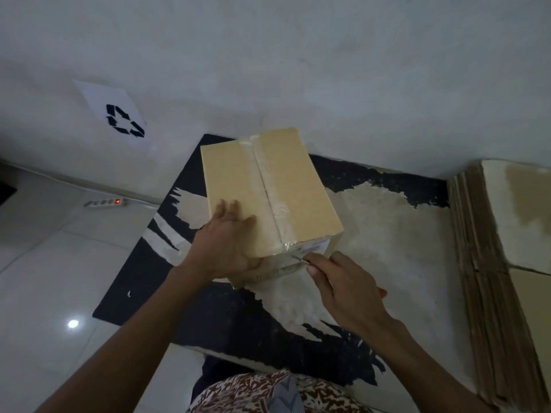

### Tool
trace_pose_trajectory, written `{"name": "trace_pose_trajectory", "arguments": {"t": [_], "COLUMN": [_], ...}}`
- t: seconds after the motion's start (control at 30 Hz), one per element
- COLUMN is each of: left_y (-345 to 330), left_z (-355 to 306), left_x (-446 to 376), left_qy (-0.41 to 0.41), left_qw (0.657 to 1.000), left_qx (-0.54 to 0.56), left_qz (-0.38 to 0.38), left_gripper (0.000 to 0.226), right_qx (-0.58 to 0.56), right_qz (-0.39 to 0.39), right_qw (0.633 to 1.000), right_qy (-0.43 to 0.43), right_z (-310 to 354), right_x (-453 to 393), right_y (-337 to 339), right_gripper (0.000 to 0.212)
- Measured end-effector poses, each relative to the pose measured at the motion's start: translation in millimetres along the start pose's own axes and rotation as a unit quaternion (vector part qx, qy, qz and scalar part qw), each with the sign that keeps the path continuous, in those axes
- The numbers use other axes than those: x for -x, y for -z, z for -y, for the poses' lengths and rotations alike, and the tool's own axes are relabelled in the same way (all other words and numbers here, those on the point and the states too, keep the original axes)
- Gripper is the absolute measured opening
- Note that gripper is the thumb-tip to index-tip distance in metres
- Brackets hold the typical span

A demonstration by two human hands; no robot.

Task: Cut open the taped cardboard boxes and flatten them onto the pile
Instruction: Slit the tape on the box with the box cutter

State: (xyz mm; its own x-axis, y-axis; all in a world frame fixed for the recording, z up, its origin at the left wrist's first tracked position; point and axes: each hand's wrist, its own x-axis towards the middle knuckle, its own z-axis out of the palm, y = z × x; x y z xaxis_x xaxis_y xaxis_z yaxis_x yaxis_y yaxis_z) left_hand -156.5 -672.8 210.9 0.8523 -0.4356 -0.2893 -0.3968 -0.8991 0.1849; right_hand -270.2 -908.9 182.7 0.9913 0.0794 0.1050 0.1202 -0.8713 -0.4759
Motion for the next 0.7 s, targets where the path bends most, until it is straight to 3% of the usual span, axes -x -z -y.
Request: {"name": "trace_pose_trajectory", "arguments": {"t": [0.17,0.47,0.57,0.7], "left_y": [-1.5,-3.9,-4.6,-5.3], "left_z": [10.4,15.6,15.4,16.4], "left_x": [11.7,8.8,9.4,8.9], "left_qy": [-0.016,-0.028,-0.027,-0.026], "left_qw": [0.999,0.997,0.997,0.996], "left_qx": [0.049,0.057,0.065,0.072], "left_qz": [0.015,0.037,0.042,0.049], "left_gripper": [0.120,0.092,0.096,0.102], "right_qx": [0.042,0.074,0.075,0.095], "right_qz": [-0.012,-0.029,-0.038,-0.041], "right_qw": [0.999,0.995,0.995,0.994], "right_qy": [0.009,0.060,0.057,0.034], "right_z": [13.2,28.2,33.7,41.3], "right_x": [-9.2,-17.8,-18.6,-16.0], "right_y": [-13.0,-17.8,-19.7,-24.5], "right_gripper": [0.037,0.042,0.041,0.024]}}
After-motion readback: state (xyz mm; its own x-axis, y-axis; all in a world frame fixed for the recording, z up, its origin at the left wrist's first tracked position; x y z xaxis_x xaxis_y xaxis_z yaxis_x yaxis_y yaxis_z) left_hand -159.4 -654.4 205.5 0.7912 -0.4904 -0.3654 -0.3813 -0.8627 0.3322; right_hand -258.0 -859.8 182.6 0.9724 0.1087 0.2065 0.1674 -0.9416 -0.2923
